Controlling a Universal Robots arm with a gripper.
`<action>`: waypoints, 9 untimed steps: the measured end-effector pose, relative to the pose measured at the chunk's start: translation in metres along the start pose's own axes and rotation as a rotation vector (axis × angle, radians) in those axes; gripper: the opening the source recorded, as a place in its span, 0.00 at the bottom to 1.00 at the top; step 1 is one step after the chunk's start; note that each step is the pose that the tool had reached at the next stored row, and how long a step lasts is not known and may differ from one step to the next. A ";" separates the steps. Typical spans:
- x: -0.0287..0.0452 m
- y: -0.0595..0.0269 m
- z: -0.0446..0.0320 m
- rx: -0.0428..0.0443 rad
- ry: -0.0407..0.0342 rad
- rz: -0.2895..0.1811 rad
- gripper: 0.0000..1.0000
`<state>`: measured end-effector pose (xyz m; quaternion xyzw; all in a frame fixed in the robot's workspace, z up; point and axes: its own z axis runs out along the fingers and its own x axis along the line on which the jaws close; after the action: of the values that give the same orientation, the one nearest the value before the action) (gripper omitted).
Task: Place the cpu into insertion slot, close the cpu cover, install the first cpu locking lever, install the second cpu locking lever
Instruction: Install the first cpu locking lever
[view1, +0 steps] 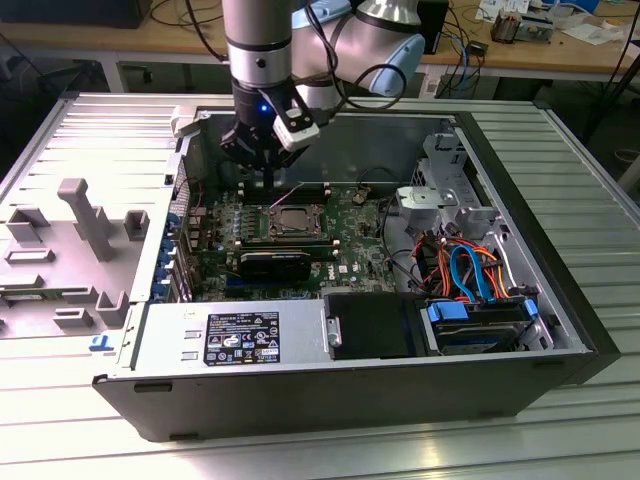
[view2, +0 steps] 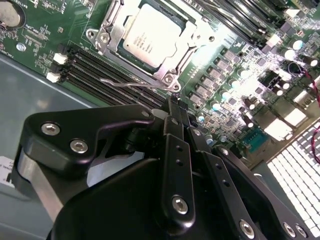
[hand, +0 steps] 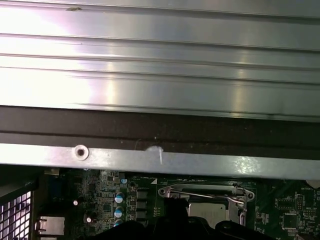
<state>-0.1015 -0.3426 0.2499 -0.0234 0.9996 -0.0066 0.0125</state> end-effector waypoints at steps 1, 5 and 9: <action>-0.0009 0.0000 0.0006 0.0000 0.0000 0.002 0.11; -0.0053 0.0008 0.0064 -0.0001 0.0001 0.002 0.11; -0.0108 0.0009 0.0089 -0.0001 0.0001 0.003 0.11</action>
<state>-0.0906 -0.3413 0.2413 -0.0218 0.9997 -0.0065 0.0125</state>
